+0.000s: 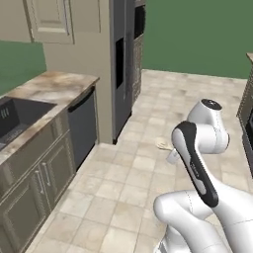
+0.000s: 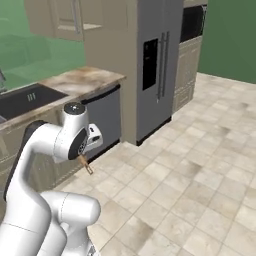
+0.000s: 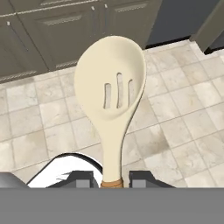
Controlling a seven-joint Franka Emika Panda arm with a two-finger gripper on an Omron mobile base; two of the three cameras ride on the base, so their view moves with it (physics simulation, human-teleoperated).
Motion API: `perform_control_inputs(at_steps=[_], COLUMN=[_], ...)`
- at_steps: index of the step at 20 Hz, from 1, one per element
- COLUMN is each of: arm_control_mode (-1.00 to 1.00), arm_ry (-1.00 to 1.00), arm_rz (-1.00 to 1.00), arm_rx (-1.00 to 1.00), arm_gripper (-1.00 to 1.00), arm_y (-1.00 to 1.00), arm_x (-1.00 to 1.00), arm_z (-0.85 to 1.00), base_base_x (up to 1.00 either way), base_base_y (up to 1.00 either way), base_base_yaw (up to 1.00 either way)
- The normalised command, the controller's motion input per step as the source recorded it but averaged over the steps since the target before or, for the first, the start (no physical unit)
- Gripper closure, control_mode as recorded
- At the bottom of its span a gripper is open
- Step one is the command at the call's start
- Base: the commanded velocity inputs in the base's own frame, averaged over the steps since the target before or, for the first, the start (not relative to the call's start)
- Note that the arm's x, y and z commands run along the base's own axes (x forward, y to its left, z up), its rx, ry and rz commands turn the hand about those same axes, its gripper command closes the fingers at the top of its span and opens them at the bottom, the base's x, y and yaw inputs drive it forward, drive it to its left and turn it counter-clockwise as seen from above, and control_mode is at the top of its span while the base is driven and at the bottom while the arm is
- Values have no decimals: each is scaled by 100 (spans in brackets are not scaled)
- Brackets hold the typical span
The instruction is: Organize the utensils by type. Pick up the wooden spoons from the counter and place them in the open cabinet. Then pick up the metallic utensils from the counter and place them in the open drawer.
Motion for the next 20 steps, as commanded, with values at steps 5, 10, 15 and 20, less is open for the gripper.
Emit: perform_control_inputs(at_steps=[5,10,15,20], arm_control_mode=[100,100,100,100], arm_ry=[0,0,0,0], arm_rz=[0,0,0,0], arm_rx=[0,0,0,0], arm_gripper=[100,100,100,100], arm_y=[0,0,0,0], arm_x=[0,0,0,0], arm_z=[0,0,0,0], base_base_x=[95,99,96,90], base_base_y=[-1,-12,-25,-28], base_base_yaw=[0,13,34,38])
